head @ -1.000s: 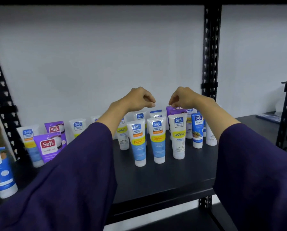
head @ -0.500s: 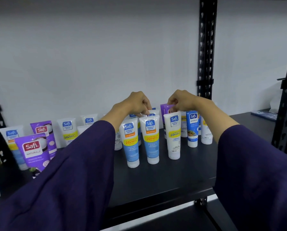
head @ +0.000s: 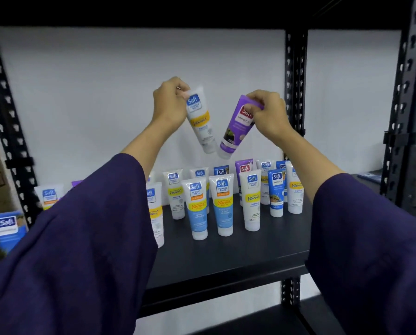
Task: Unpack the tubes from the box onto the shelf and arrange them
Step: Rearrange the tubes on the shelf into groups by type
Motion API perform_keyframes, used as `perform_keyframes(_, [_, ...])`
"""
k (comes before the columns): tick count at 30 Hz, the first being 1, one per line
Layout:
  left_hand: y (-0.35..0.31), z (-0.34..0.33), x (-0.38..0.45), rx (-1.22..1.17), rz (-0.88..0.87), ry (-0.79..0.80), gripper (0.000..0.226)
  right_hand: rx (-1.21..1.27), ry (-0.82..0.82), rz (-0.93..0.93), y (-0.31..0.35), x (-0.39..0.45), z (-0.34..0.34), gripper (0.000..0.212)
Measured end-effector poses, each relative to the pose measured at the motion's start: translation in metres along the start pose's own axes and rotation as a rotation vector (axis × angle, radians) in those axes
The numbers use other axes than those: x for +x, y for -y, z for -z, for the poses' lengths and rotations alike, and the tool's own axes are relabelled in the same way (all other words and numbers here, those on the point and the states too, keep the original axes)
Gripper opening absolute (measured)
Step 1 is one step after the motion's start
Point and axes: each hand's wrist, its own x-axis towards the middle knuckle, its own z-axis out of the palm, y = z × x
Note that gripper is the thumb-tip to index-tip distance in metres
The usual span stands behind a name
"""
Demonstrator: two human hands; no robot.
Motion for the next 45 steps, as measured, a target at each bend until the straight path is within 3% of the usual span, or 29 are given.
perform_keyframes(6, [-0.015, 0.065, -0.020, -0.038, 0.070, -0.007, 0.009, 0.201, -0.014, -0.043, 0.031, -0.019, -0.008, 0.024])
perform_keyframes(11, [-0.003, 0.104, -0.068, 0.053, 0.136, 0.140, 0.016, 0.259, 0.202, -0.068, 0.047, -0.056, -0.031, 0.022])
perform_keyframes(15, [0.023, 0.123, -0.114, 0.092, 0.149, 0.139, 0.021, 0.264, 0.341, -0.068, 0.051, -0.105, -0.064, 0.020])
perform_keyframes(21, [0.055, 0.123, -0.165, 0.153, 0.115, 0.077, 0.019, 0.225, 0.380, -0.024, 0.051, -0.152, -0.106, 0.022])
perform_keyframes(30, [0.078, 0.114, -0.200, -0.039, 0.219, -0.006, 0.017, 0.276, 0.378, -0.034, 0.049, -0.171, -0.126, 0.024])
perform_keyframes(33, [0.082, 0.108, -0.215, -0.142, 0.280, -0.052, 0.034, 0.349, 0.362, -0.026, 0.049, -0.179, -0.128, 0.035])
perform_keyframes(35, [0.086, 0.103, -0.232, -0.216, 0.339, -0.047, 0.045, 0.471, 0.366, -0.109, 0.048, -0.189, -0.131, 0.049])
perform_keyframes(38, [0.096, 0.098, -0.260, -0.209, 0.404, 0.003, 0.044, 0.527, 0.369, -0.170, 0.038, -0.206, -0.134, 0.062])
perform_keyframes(45, [0.104, 0.098, -0.275, -0.051, 0.428, 0.067, 0.047, 0.449, 0.548, -0.275, 0.018, -0.236, -0.136, 0.055])
